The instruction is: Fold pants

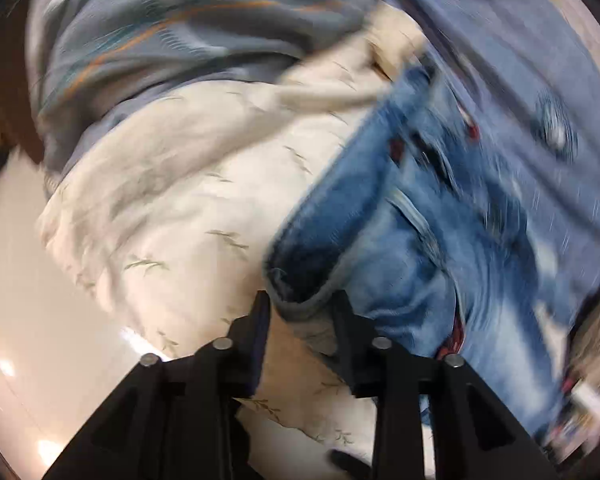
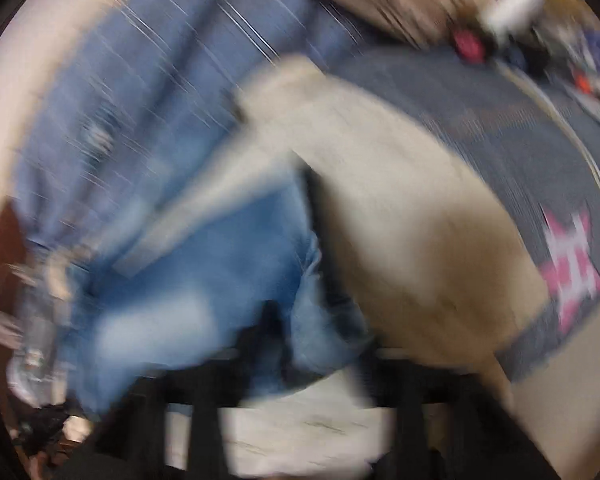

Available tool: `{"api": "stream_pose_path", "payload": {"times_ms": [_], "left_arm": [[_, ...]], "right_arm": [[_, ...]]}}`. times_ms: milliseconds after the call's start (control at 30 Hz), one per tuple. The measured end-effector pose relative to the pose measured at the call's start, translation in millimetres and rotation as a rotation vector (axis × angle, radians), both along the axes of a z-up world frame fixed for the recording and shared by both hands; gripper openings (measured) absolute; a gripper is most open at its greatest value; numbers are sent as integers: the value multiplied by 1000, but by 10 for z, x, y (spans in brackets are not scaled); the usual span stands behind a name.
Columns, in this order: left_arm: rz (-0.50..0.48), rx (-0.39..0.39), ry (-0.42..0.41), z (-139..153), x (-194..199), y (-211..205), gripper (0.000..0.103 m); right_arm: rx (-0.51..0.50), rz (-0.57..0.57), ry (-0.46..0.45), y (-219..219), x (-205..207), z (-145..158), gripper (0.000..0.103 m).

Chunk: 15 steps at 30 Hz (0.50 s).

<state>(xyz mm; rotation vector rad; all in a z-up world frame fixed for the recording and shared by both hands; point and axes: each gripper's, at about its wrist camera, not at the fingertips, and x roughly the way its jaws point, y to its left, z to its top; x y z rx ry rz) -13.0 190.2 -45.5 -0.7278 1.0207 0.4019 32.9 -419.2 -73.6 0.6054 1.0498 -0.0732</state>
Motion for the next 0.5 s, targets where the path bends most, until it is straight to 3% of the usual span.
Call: {"api": "stream_pose_path", "payload": {"times_ms": [33,133,200,300,367,400,467,500], "left_arm": [[39,18,-9,66,-49,65,52],[113,113,-65,352,-145,128,56],[92,147,-120,516,-127,62,56],[-22,188,-196,665,7,-206,67],[-124,221,-218,663,109,-486,68],[-180,229,-215,618,193,-597,68],[-261,257,-170,469,313,-766,68],[-301,268,-138,367,394,-839,68]], "right_arm": [[45,-36,-26,-83,-62,16,67],[-15,-137,-111,-225,-177,293,67],[-33,-167,-189,-254,-213,526,67],[67,-70,-321,-120,-108,786,70],[90,16,-341,-23,18,815,72],[68,8,-336,-18,59,818,72],[41,-51,-253,-197,259,684,72],[78,-49,-200,-294,398,568,72]]}}
